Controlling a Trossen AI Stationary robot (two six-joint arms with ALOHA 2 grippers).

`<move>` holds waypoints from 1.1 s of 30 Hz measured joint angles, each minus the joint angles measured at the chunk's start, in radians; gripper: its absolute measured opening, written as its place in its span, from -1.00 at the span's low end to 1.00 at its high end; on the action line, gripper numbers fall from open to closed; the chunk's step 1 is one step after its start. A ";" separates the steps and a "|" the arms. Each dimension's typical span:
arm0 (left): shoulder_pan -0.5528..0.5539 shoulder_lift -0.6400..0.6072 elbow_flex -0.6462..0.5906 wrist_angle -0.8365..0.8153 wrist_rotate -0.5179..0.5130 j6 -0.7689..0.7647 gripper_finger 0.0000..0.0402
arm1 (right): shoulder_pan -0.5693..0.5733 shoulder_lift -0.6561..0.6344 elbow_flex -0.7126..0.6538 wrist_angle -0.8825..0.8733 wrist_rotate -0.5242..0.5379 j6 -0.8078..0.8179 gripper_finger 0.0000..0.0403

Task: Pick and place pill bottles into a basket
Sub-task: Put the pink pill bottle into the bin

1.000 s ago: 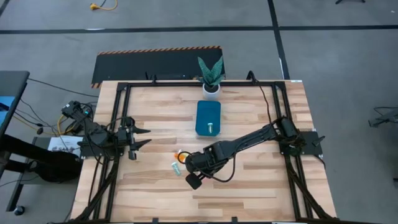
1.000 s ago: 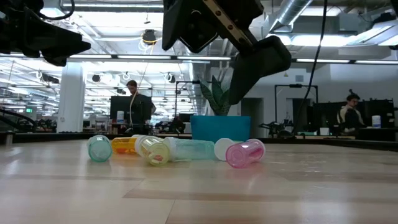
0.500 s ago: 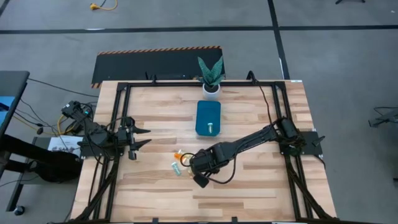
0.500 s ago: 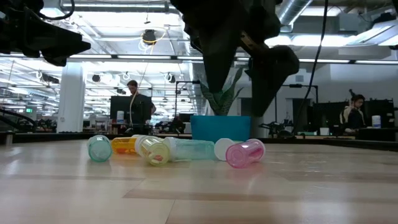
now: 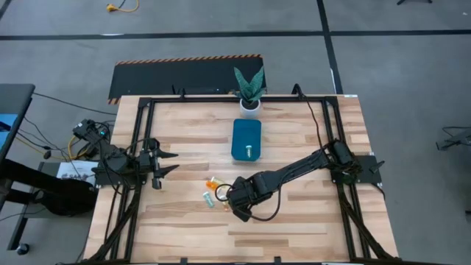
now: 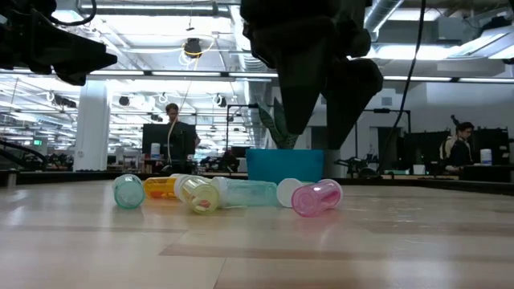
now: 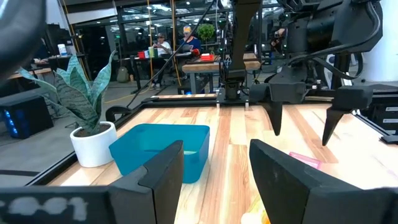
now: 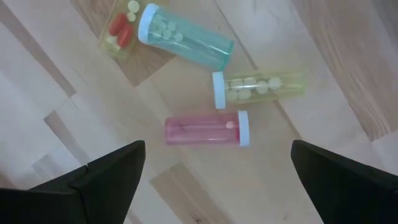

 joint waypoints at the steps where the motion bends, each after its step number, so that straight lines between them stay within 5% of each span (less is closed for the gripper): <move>1: 0.000 0.000 0.000 0.000 0.000 0.000 -0.13 | 0.000 0.000 0.000 0.000 0.001 -0.004 0.98; 33: 0.000 0.000 0.000 -0.008 0.000 0.000 -0.13 | 0.005 0.050 0.000 0.026 0.005 -0.048 0.98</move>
